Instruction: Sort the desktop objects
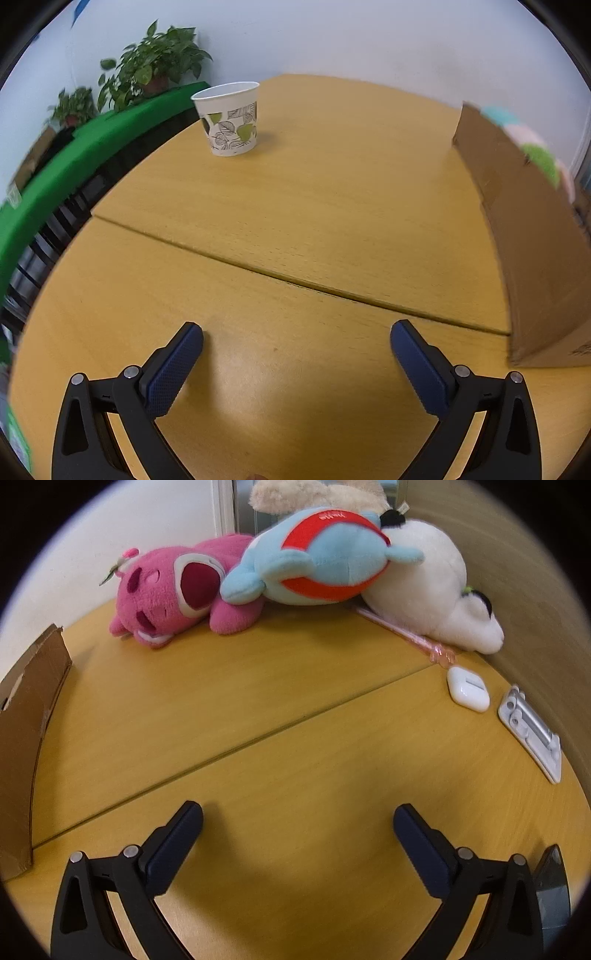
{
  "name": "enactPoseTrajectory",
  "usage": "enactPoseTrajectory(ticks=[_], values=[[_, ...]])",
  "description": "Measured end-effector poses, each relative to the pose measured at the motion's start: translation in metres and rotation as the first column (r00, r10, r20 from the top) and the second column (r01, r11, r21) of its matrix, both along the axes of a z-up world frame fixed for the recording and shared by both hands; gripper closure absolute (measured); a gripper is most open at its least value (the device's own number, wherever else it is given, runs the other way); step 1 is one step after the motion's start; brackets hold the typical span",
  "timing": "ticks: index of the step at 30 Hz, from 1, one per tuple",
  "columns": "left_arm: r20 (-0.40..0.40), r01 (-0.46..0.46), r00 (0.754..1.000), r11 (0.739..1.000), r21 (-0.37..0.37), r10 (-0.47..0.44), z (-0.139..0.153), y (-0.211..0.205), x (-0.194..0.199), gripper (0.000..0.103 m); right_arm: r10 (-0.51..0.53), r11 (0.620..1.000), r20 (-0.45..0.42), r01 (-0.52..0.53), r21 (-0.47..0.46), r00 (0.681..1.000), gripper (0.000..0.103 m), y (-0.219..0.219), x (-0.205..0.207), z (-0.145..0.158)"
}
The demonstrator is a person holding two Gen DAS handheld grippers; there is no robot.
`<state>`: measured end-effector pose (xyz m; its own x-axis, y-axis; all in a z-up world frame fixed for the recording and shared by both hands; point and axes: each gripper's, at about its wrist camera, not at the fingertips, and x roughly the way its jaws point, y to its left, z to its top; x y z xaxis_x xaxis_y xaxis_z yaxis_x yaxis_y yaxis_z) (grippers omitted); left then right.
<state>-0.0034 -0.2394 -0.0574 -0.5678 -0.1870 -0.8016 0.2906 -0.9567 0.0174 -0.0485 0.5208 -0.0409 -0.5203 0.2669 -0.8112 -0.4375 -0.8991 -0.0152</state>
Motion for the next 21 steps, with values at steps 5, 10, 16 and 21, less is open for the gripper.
enactPoseTrajectory(ticks=[5,10,16,21], values=[[0.008,0.014,1.000,1.000,0.009,-0.014,-0.001,0.002,-0.010,0.000,-0.018,1.000,-0.007,0.018,-0.002,1.000,0.000,-0.004,0.007,0.003],[0.010,0.016,1.000,1.000,0.013,-0.016,0.002,0.005,-0.007,0.000,-0.018,1.000,-0.007,0.018,-0.002,1.000,0.000,-0.002,0.008,0.003],[0.011,0.011,1.000,1.000,0.012,-0.011,0.002,0.005,-0.010,0.000,-0.018,1.000,-0.007,0.018,-0.002,1.000,0.000,-0.003,0.009,0.002],[0.010,0.009,1.000,1.000,0.011,-0.009,0.002,0.006,-0.011,0.000,-0.018,1.000,-0.006,0.018,-0.002,1.000,0.000,-0.003,0.008,0.002]])
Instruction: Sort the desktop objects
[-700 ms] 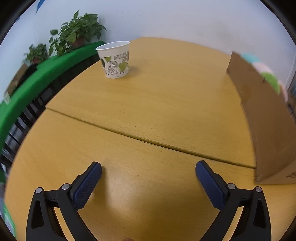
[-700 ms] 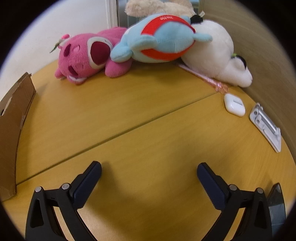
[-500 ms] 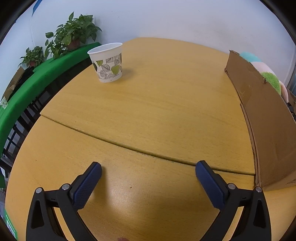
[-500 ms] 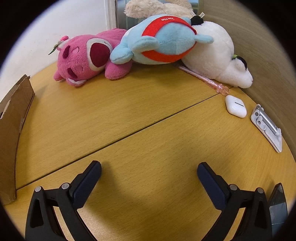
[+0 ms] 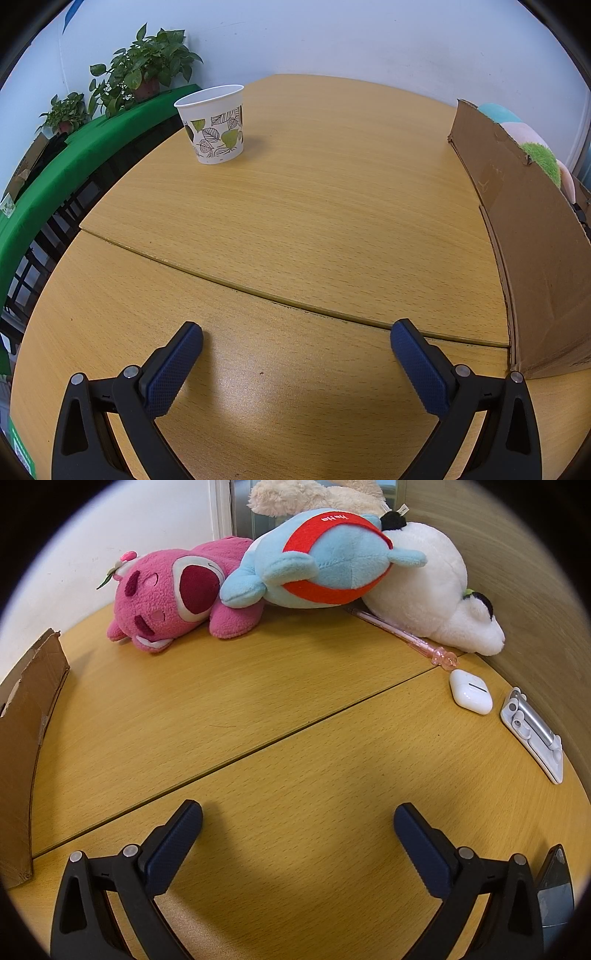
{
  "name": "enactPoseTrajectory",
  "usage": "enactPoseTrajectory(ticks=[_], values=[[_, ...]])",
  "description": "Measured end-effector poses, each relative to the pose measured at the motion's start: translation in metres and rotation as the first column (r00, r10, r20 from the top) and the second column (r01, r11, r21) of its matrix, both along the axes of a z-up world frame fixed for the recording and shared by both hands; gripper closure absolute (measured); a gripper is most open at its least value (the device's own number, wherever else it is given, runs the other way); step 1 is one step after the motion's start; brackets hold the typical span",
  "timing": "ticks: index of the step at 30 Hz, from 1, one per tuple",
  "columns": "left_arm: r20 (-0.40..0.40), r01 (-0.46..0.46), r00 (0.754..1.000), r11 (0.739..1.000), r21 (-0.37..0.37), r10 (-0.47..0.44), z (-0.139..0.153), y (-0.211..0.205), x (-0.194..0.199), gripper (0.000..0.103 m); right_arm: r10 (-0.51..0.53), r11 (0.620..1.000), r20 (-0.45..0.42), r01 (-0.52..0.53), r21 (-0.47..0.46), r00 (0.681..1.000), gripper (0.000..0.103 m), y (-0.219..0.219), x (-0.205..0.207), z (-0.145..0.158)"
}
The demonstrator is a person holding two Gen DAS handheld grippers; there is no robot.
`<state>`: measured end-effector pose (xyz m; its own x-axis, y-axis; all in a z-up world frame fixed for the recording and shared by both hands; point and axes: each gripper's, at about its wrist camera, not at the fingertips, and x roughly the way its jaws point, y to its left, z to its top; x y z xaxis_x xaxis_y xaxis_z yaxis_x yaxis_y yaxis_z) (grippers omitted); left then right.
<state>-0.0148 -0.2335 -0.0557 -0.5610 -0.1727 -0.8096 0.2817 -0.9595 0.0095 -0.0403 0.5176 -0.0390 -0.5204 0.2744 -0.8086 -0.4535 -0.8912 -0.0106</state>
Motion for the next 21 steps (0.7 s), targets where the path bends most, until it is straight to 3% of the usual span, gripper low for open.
enactPoseTrajectory(ticks=[21], values=[[-0.002,-0.011,1.000,1.000,-0.001,0.011,-0.0011,0.0003,-0.0027,0.000,0.000,1.000,0.000,0.000,0.000,1.000,0.000,-0.0001,0.0008,-0.0011]])
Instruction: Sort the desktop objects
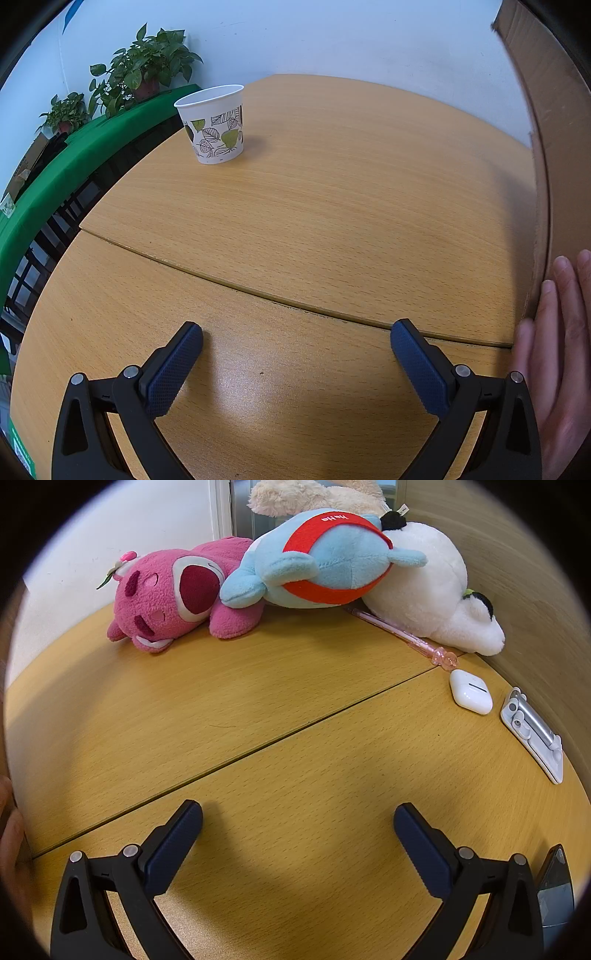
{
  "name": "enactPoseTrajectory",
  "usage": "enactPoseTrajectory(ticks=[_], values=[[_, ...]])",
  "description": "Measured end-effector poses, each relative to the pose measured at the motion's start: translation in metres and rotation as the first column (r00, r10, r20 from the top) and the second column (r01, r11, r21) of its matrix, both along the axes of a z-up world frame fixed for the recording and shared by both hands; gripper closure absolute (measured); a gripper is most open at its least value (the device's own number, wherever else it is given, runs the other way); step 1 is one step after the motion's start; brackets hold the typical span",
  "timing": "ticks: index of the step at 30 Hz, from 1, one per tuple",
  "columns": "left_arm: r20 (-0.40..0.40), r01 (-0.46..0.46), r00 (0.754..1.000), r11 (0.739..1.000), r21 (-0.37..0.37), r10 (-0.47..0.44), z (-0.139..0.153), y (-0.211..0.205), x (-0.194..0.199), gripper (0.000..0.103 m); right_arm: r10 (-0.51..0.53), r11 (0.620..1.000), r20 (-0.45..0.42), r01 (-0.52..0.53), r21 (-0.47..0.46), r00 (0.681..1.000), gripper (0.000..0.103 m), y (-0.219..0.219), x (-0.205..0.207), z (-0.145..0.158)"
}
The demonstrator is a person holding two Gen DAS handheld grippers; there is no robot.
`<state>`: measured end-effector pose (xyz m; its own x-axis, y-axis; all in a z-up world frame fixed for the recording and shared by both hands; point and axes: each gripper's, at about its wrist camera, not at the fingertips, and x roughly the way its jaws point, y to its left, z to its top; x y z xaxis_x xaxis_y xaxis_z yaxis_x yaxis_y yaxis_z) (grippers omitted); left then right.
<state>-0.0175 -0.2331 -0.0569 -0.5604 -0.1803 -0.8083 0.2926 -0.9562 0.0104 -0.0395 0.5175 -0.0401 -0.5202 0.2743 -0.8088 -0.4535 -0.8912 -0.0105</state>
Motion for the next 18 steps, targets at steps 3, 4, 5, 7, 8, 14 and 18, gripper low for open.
enactPoseTrajectory(ticks=[3,4,5,7,8,14,18], values=[[-0.001,-0.024,1.000,1.000,0.001,0.024,-0.0001,-0.0002,-0.0004,0.000,0.000,1.000,0.000,0.000,0.000,1.000,0.000,0.0001,0.0003,0.0001],[0.000,-0.024,1.000,1.000,0.001,0.024,-0.0004,0.0004,-0.0003,0.000,0.000,1.000,0.000,0.000,0.000,1.000,0.000,0.0002,0.0000,0.0001],[-0.001,-0.024,1.000,1.000,0.000,0.024,-0.0004,0.0002,-0.0002,0.000,0.000,1.000,0.000,0.000,0.000,1.000,0.000,0.0005,-0.0004,0.0008],[-0.001,-0.025,1.000,1.000,0.000,0.025,-0.0004,0.0005,-0.0002,0.000,0.000,1.000,0.000,0.000,0.000,1.000,0.000,0.0004,-0.0004,0.0007],[-0.001,-0.025,1.000,1.000,0.000,0.025,-0.0002,0.0004,-0.0002,0.000,0.000,1.000,0.000,0.000,0.000,1.000,0.000,0.0002,-0.0003,0.0007],[-0.001,-0.026,1.000,1.000,0.000,0.026,-0.0004,-0.0001,-0.0007,0.000,0.000,1.000,0.000,0.000,0.000,1.000,0.000,0.0003,-0.0005,0.0007],[0.000,-0.027,1.000,1.000,0.001,0.027,0.0022,-0.0036,-0.0032,0.000,-0.001,1.000,0.000,0.001,-0.001,1.000,0.000,0.0002,0.0002,0.0005]])
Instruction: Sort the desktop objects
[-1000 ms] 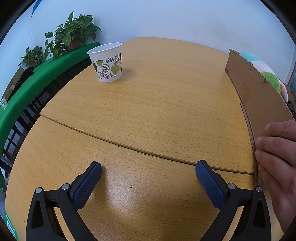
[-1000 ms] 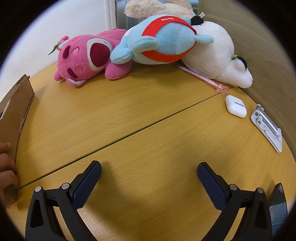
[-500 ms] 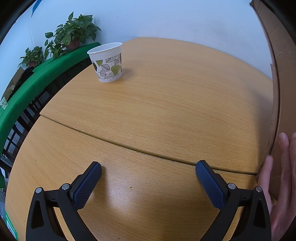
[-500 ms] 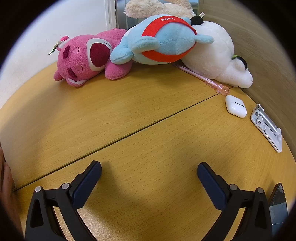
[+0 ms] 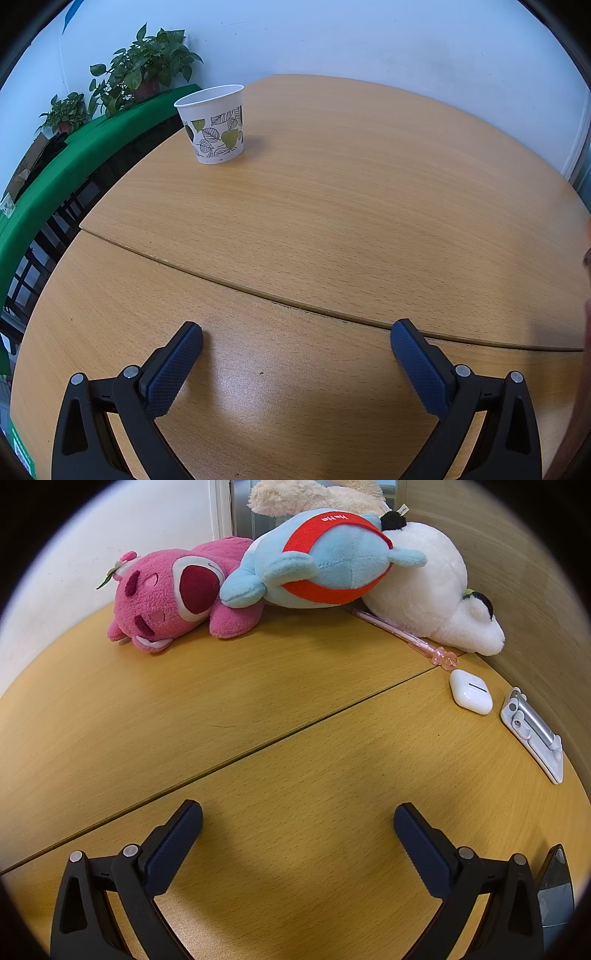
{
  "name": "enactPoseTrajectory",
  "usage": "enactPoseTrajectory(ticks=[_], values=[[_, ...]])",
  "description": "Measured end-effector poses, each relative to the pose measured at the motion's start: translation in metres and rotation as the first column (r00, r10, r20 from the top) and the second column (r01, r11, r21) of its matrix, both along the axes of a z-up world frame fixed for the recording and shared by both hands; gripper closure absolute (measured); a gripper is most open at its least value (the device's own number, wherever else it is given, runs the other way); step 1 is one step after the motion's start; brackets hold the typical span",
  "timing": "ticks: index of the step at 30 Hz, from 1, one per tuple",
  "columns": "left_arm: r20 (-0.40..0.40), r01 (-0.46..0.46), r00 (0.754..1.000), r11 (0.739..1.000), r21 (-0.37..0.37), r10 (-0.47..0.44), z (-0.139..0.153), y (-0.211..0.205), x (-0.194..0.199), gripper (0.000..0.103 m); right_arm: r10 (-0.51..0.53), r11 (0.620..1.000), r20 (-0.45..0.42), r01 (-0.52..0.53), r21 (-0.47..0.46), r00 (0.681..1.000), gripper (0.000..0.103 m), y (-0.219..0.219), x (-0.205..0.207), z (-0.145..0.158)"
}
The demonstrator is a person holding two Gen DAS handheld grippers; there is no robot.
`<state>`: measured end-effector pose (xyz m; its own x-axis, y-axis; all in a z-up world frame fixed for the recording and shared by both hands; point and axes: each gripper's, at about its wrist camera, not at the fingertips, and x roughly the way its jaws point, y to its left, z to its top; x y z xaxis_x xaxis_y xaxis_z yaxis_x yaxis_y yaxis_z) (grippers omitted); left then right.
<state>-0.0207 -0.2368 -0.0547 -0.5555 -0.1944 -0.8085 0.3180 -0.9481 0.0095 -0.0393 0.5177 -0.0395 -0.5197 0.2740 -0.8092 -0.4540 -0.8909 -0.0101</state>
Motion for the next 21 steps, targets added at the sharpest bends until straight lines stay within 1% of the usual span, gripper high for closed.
enactPoseTrajectory(ticks=[21], values=[[-0.002,-0.003,1.000,1.000,-0.001,0.003,-0.0006,0.0008,-0.0007,0.000,-0.001,1.000,0.000,0.001,0.000,1.000,0.000,0.0023,0.0000,0.0021]])
